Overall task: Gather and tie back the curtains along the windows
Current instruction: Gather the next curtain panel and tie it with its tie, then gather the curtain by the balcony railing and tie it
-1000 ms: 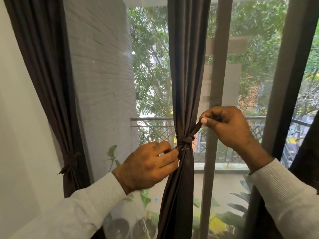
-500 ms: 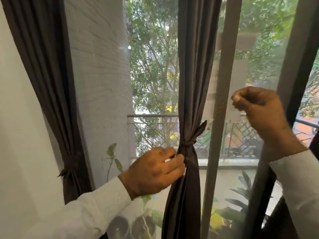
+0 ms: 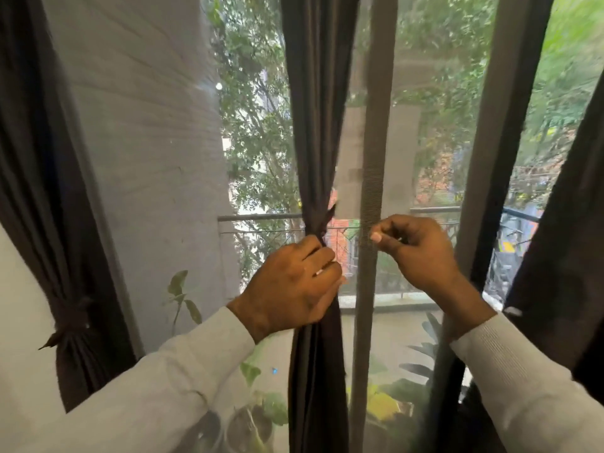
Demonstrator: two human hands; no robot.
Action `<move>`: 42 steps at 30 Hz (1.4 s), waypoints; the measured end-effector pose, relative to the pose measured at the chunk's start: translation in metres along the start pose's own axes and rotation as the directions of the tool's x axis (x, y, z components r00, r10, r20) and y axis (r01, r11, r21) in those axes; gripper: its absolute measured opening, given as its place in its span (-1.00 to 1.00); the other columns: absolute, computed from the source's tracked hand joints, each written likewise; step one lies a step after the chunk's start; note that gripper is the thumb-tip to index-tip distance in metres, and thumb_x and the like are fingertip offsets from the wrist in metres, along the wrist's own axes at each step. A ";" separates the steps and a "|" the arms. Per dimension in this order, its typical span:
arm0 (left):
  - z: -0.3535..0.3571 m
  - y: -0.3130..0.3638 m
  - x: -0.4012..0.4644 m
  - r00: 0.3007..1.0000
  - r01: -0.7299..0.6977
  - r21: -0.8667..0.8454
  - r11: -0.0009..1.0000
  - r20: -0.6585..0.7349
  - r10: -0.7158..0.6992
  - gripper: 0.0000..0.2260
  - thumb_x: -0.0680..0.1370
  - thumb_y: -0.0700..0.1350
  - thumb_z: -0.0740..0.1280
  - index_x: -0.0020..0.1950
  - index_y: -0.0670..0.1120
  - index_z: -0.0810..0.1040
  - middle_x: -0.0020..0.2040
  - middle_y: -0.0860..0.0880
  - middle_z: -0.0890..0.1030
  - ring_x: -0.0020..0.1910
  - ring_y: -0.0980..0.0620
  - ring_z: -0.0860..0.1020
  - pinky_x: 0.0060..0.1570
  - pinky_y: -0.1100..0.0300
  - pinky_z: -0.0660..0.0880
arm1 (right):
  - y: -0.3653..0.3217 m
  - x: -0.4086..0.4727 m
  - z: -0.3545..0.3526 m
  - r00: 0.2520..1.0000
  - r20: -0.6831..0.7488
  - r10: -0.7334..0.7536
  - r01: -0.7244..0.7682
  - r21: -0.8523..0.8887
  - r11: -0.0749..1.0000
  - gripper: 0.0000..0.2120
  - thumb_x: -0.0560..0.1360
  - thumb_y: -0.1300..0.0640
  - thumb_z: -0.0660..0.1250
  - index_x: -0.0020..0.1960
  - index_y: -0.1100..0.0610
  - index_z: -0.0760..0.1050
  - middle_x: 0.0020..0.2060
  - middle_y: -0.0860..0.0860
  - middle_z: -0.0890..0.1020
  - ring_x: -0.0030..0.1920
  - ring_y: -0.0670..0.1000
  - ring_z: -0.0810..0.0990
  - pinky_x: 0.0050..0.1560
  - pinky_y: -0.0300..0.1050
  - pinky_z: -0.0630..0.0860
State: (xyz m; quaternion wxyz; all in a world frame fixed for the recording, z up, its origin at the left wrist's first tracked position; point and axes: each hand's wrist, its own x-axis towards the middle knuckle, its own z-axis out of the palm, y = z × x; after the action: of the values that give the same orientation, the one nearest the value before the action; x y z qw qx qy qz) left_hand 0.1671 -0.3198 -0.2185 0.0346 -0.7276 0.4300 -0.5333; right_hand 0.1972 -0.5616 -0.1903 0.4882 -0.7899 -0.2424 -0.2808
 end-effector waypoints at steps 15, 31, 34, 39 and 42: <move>0.172 0.173 0.283 0.994 -0.068 -0.139 0.988 -0.093 0.055 -0.77 0.69 -0.06 0.33 -0.11 -0.15 0.60 -0.10 -0.16 0.61 -0.11 -0.23 0.53 -0.15 -0.10 0.46 | 0.140 -0.044 -0.338 0.983 -0.163 0.086 -0.124 -0.238 0.963 -0.94 0.51 0.08 0.49 -0.14 0.00 0.70 -0.28 -0.06 0.72 -0.26 -0.07 0.64 -0.14 0.01 0.60; 0.236 0.064 0.587 0.848 0.146 -0.321 0.936 -0.447 -0.285 -0.80 0.67 0.08 0.35 -0.03 -0.03 0.60 -0.09 0.04 0.61 -0.08 0.00 0.55 -0.11 -0.02 0.56 | 0.121 0.156 -0.537 0.916 -0.329 -0.229 0.049 -0.474 0.879 -0.95 0.57 0.10 0.51 -0.08 0.03 0.72 -0.21 -0.06 0.74 -0.14 -0.09 0.72 0.01 -0.06 0.69; 0.230 0.041 0.643 0.810 0.170 -0.346 0.922 -0.484 -0.331 -0.80 0.69 0.09 0.32 -0.01 -0.01 0.57 -0.10 0.06 0.58 -0.12 0.05 0.55 -0.13 -0.03 0.59 | 0.113 0.206 -0.559 0.888 -0.347 -0.301 0.103 -0.489 0.866 -0.95 0.57 0.08 0.51 -0.08 0.00 0.72 -0.23 -0.09 0.73 -0.16 -0.14 0.70 -0.05 -0.18 0.65; 0.197 0.037 0.735 0.756 0.282 -0.306 0.909 -0.513 -0.407 -0.50 0.58 0.46 0.26 0.09 0.02 0.53 -0.07 0.05 0.59 -0.12 0.03 0.59 -0.14 0.04 0.60 | 0.095 0.281 -0.602 0.830 -0.395 -0.393 0.162 -0.504 0.849 -0.91 0.56 0.06 0.51 -0.12 -0.07 0.68 -0.26 -0.15 0.71 -0.20 -0.25 0.66 -0.16 -0.39 0.49; 0.166 0.043 0.791 0.673 0.437 -0.197 0.878 -0.575 -0.465 -0.41 0.51 0.46 0.36 0.19 -0.04 0.55 -0.01 0.01 0.59 -0.04 -0.05 0.58 -0.07 0.02 0.54 | 0.078 0.314 -0.629 0.781 -0.426 -0.457 0.221 -0.496 0.840 -0.93 0.58 0.04 0.47 -0.09 -0.04 0.69 -0.23 -0.14 0.70 -0.20 -0.22 0.66 -0.19 -0.36 0.49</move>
State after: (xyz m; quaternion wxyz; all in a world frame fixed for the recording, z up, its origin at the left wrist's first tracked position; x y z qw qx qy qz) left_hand 0.3240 -0.9387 0.2790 -0.2531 -0.6013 0.2362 -0.7202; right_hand 0.3462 -1.1297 0.2034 0.2937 -0.7089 -0.1740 -0.6172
